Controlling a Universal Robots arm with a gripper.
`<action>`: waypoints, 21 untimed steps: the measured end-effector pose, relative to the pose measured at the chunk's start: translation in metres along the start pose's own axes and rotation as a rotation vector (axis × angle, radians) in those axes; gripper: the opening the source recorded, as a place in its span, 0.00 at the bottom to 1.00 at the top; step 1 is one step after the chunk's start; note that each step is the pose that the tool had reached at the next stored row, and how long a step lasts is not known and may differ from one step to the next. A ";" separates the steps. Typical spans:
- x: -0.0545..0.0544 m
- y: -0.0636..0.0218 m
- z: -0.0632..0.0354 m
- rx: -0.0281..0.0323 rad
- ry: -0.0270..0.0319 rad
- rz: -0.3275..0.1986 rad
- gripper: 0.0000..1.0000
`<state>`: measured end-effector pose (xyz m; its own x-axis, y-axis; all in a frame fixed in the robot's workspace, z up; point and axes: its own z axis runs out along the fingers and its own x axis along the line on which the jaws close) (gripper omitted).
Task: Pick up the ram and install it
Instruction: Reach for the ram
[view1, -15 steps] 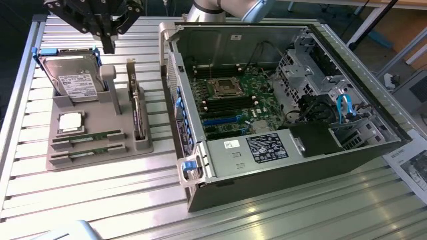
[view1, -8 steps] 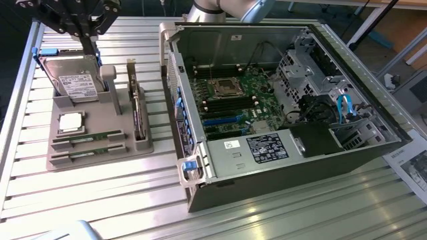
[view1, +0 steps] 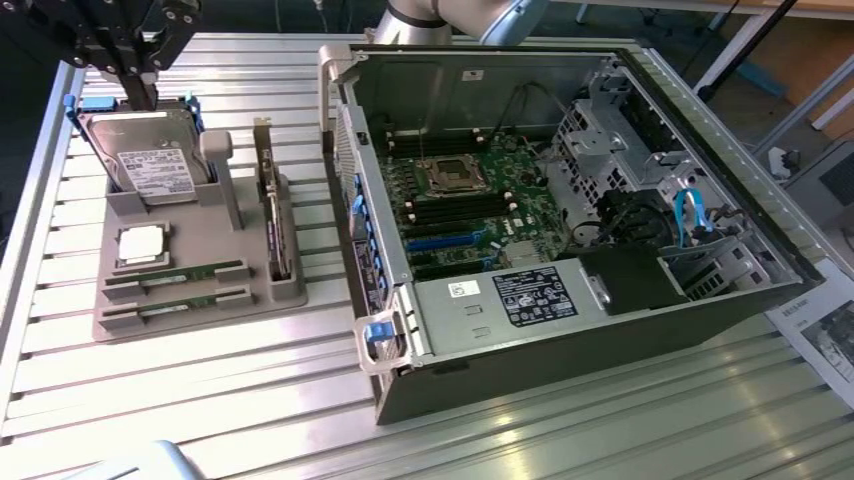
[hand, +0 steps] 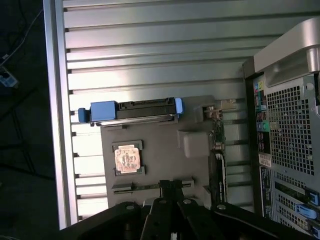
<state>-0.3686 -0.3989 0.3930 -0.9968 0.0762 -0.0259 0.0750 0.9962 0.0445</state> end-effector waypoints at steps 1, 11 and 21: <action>0.000 0.0000 0.0000 0.0000 0.0000 0.000 0.10; 0.000 -0.0201 -0.0009 0.0017 -0.0001 0.000 0.10; 0.000 -0.0431 -0.0019 0.0030 -0.0002 0.000 0.10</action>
<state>-0.3724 -0.4419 0.3930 -0.9968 0.0761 -0.0261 0.0750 0.9963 0.0414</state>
